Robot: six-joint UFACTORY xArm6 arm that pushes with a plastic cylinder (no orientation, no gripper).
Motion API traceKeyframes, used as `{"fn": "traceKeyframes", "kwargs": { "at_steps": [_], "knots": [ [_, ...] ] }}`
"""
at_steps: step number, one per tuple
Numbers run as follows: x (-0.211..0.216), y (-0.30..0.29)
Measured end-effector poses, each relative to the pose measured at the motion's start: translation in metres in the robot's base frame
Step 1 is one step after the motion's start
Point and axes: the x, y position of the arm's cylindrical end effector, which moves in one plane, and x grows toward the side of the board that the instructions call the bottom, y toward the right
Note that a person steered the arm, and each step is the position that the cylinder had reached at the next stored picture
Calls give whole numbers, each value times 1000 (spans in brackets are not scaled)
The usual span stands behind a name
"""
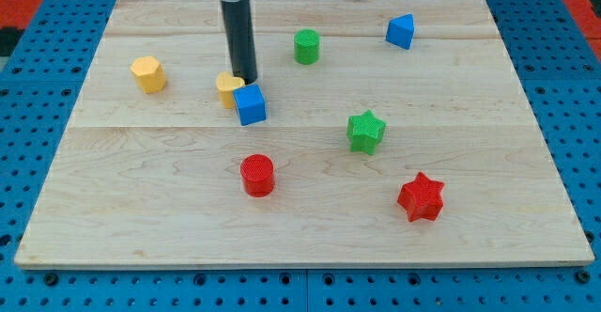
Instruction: Move the yellow heart towards green circle
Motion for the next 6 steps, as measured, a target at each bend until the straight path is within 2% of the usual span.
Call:
{"fn": "traceKeyframes", "kwargs": {
  "at_steps": [1,2,3,6],
  "knots": [
    [-13,-30],
    [0,-58],
    [38,-63],
    [9,19]
  ]
}}
